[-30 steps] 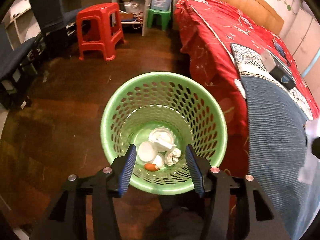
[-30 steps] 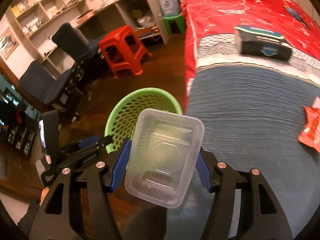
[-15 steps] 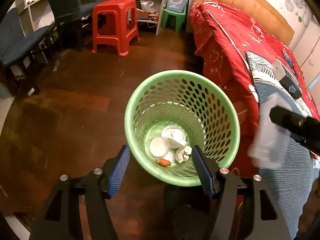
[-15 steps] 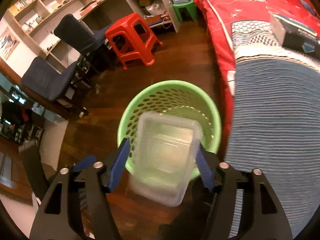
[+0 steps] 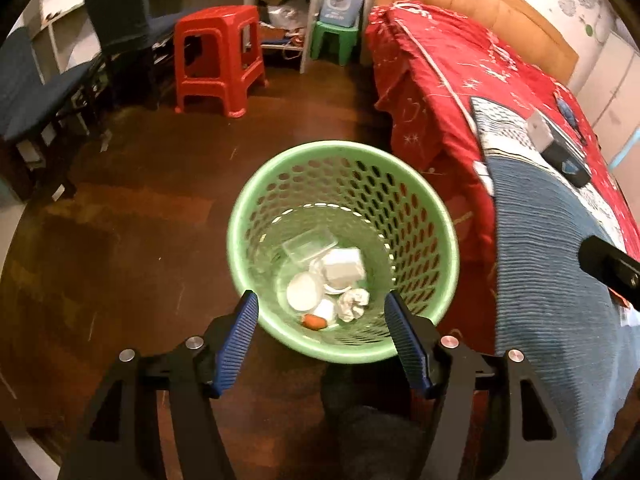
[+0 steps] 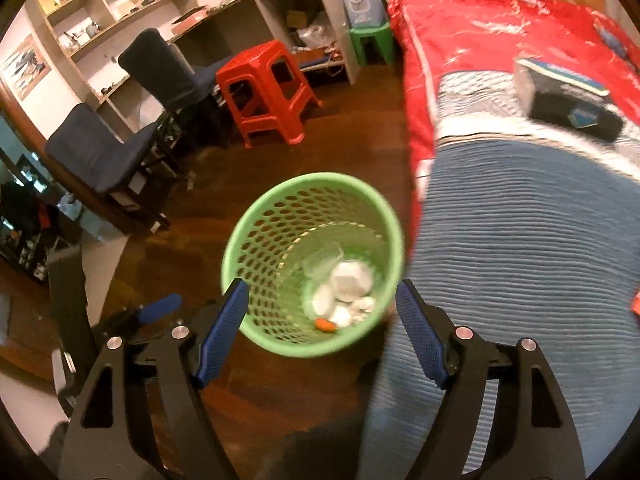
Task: Collect trash
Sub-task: 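Grasp the clear round bowl with the right tool while the left tool grasps the red snack wrapper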
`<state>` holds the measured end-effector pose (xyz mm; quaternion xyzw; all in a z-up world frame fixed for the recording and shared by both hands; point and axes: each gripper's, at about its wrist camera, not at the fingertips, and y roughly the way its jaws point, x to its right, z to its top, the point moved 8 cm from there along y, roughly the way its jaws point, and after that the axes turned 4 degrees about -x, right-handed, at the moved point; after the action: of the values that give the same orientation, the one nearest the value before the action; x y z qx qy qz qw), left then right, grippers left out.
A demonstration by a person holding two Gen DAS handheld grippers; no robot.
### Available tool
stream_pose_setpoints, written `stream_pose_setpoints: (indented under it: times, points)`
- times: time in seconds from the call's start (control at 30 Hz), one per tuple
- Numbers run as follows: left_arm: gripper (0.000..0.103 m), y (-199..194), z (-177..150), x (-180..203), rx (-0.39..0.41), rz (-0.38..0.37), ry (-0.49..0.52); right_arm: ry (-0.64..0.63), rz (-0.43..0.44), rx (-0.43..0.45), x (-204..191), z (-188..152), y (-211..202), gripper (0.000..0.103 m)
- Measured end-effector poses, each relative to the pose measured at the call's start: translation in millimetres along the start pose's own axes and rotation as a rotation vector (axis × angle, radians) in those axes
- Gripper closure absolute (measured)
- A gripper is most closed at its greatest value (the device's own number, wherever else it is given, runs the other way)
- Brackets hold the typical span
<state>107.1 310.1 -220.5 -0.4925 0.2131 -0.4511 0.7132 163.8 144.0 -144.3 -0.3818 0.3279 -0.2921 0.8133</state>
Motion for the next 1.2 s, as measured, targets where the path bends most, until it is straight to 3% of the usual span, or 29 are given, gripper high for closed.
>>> stream_pose_setpoints:
  times: [0.33, 0.67, 0.9, 1.2]
  points:
    - [0.038, -20.3, 2.0, 87.9, 0.019, -0.07, 0.122, 0.101, -0.077, 0.101, 91.2, -24.0, -80.9, 0.026]
    - [0.038, -30.2, -0.6, 170.2, 0.017, -0.144, 0.231, 0.225, -0.235, 0.209, 203.1, -53.1, -163.3, 0.016]
    - [0.038, -36.7, 1.1, 209.3, 0.024, -0.164, 0.289, 0.267, -0.328, 0.182, 262.5, -71.4, -169.2, 0.014]
    - [0.037, -39.7, 9.3, 252.6, 0.028, -0.189, 0.34, 0.28, -0.335, 0.122, 297.4, -82.1, -140.6, 0.014]
